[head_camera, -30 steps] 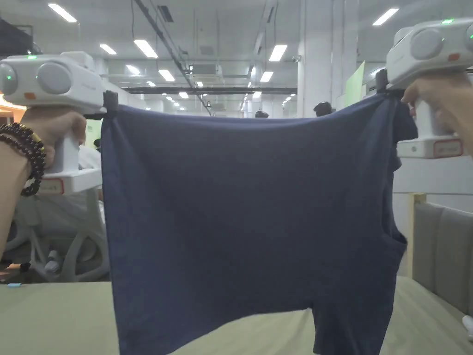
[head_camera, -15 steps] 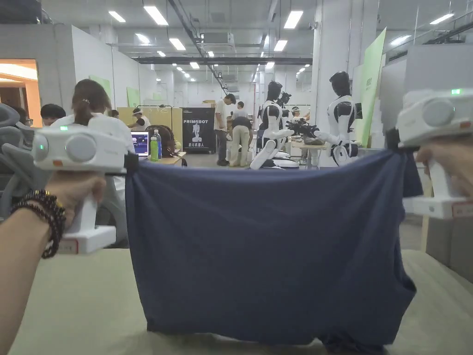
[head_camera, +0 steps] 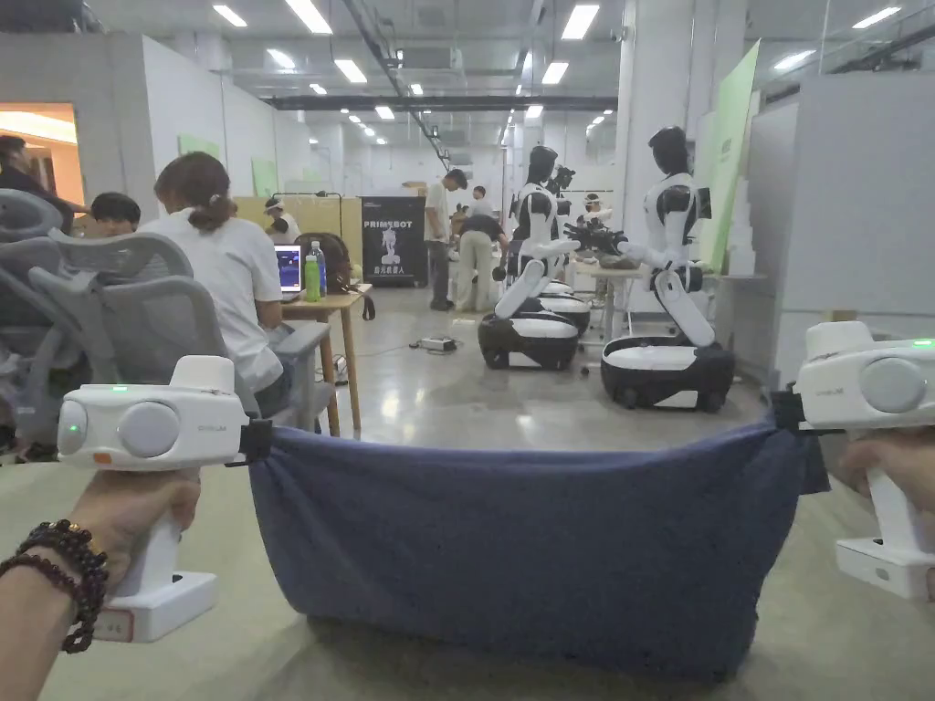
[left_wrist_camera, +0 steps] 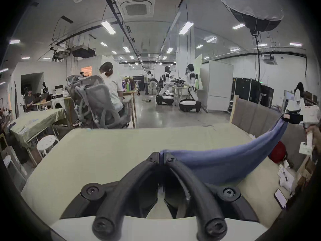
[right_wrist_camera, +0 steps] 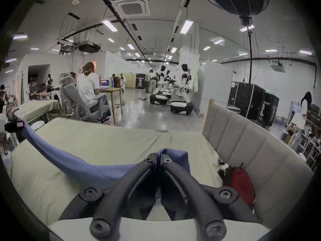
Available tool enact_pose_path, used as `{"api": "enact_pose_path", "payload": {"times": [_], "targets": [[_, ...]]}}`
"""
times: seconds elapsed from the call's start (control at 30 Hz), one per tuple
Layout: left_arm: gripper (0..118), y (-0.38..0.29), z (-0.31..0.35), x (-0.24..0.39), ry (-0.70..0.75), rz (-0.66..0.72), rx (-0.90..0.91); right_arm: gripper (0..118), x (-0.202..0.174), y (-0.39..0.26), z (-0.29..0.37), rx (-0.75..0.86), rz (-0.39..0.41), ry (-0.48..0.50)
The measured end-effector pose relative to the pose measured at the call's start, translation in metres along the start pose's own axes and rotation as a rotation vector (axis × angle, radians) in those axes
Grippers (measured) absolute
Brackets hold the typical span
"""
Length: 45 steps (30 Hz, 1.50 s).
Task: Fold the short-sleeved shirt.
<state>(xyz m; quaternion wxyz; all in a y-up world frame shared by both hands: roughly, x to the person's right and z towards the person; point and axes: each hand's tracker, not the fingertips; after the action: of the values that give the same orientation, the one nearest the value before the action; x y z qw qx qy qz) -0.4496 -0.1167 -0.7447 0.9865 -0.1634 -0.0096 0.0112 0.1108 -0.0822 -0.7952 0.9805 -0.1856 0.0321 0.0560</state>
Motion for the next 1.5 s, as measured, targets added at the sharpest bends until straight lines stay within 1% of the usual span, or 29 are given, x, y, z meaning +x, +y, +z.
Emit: {"api": "enact_pose_path", "payload": {"times": [0.1, 0.2, 0.3, 0.33, 0.4, 0.43, 0.47, 0.53, 0.67, 0.73, 0.77, 0.83, 0.87, 0.9, 0.93, 0.97, 1.0, 1.03, 1.07, 1.1, 1.13, 1.17, 1.2, 1.23, 1.27, 1.3, 1.33, 1.37, 1.5], "targets": [[3, -0.05, 0.042, -0.002, -0.016, -0.011, -0.042, 3, -0.004, -0.053, 0.038, -0.071, 0.07, 0.025], [3, -0.109, 0.082, -0.007, -0.027, 0.004, -0.08, 3, -0.005, -0.104, 0.075, -0.111, 0.054, 0.037], [3, -0.165, 0.112, -0.011, -0.036, 0.03, -0.132, 3, -0.01, -0.154, 0.107, -0.158, 0.037, 0.093], [3, -0.182, 0.12, -0.01, -0.017, 0.012, -0.169, 3, -0.01, -0.17, 0.113, -0.181, 0.035, 0.118], [3, -0.213, 0.136, -0.008, -0.024, -0.035, -0.205, 3, -0.018, -0.202, 0.124, -0.221, 0.046, 0.117], [3, -0.225, 0.141, -0.007, -0.025, -0.033, -0.22, 3, -0.022, -0.218, 0.127, -0.247, 0.059, 0.119], [3, -0.238, 0.146, -0.006, -0.027, -0.027, -0.23, 3, -0.025, -0.233, 0.126, -0.284, 0.077, 0.129], [3, -0.259, 0.152, -0.004, -0.042, 0.0, -0.24, 3, -0.032, -0.261, 0.124, -0.357, 0.083, 0.123], [3, -0.291, 0.145, 0.004, -0.04, 0.009, -0.331, 3, -0.029, -0.308, 0.094, -0.496, 0.041, 0.146], [3, -0.303, 0.125, -0.002, -0.01, 0.008, -0.35, 3, -0.03, -0.325, 0.081, -0.579, 0.059, 0.131], [3, -0.306, 0.122, -0.003, -0.006, 0.031, -0.373, 3, -0.028, -0.332, 0.075, -0.61, 0.071, 0.125], [3, -0.308, 0.119, -0.009, -0.001, 0.064, -0.385, 3, -0.023, -0.34, 0.069, -0.602, 0.044, 0.13], [4, -0.309, 0.119, -0.01, -0.003, 0.073, -0.376, 3, -0.023, -0.34, 0.075, -0.579, 0.012, 0.146], [12, -0.308, 0.118, -0.011, -0.003, 0.083, -0.372, 6, -0.022, -0.338, 0.076, -0.58, 0.002, 0.137], [35, -0.307, 0.117, -0.011, -0.002, 0.084, -0.373, 17, -0.02, -0.334, 0.077, -0.578, -0.005, 0.141], [71, -0.304, 0.118, -0.011, 0.007, 0.088, -0.373, 43, -0.019, -0.331, 0.08, -0.555, -0.014, 0.154], [102, -0.299, 0.117, -0.011, 0.023, 0.091, -0.377, 92, -0.02, -0.326, 0.088, -0.52, -0.008, 0.153], [110, -0.292, 0.118, -0.011, 0.036, 0.099, -0.372, 92, -0.02, -0.321, 0.091, -0.5, -0.005, 0.147], [110, -0.285, 0.122, -0.012, 0.034, 0.123, -0.327, 106, -0.019, -0.315, 0.094, -0.478, -0.009, 0.145], [118, -0.275, 0.13, -0.011, 0.008, 0.139, -0.245, 118, -0.017, -0.307, 0.102, -0.391, -0.05, 0.173], [113, -0.264, 0.132, -0.01, -0.003, 0.153, -0.22, 111, -0.015, -0.299, 0.106, -0.373, -0.062, 0.161], [109, -0.254, 0.134, -0.009, 0.018, 0.149, -0.227, 105, -0.013, -0.293, 0.108, -0.367, -0.085, 0.147], [107, -0.245, 0.136, -0.006, 0.03, 0.145, -0.228, 105, -0.012, -0.288, 0.11, -0.363, -0.101, 0.129], [96, -0.239, 0.148, 0.002, 0.036, 0.135, -0.208, 101, -0.011, -0.284, 0.112, -0.359, -0.096, 0.126], [75, -0.233, 0.152, 0.005, 0.025, 0.103, -0.17, 90, -0.017, -0.273, 0.117, -0.344, -0.09, 0.12], [24, -0.23, 0.154, 0.008, 0.032, 0.074, -0.158, 58, -0.018, -0.271, 0.119, -0.326, -0.077, 0.107], [0, -0.23, 0.156, 0.011, 0.065, 0.048, -0.164, 23, -0.019, -0.27, 0.119, -0.311, -0.051, 0.084], [0, -0.23, 0.16, 0.017, 0.069, 0.056, -0.161, 0, -0.019, -0.272, 0.119, -0.303, -0.034, 0.07], [0, -0.235, 0.165, 0.019, 0.035, 0.076, -0.173, 0, -0.018, -0.274, 0.119, -0.308, -0.032, 0.088]]}}
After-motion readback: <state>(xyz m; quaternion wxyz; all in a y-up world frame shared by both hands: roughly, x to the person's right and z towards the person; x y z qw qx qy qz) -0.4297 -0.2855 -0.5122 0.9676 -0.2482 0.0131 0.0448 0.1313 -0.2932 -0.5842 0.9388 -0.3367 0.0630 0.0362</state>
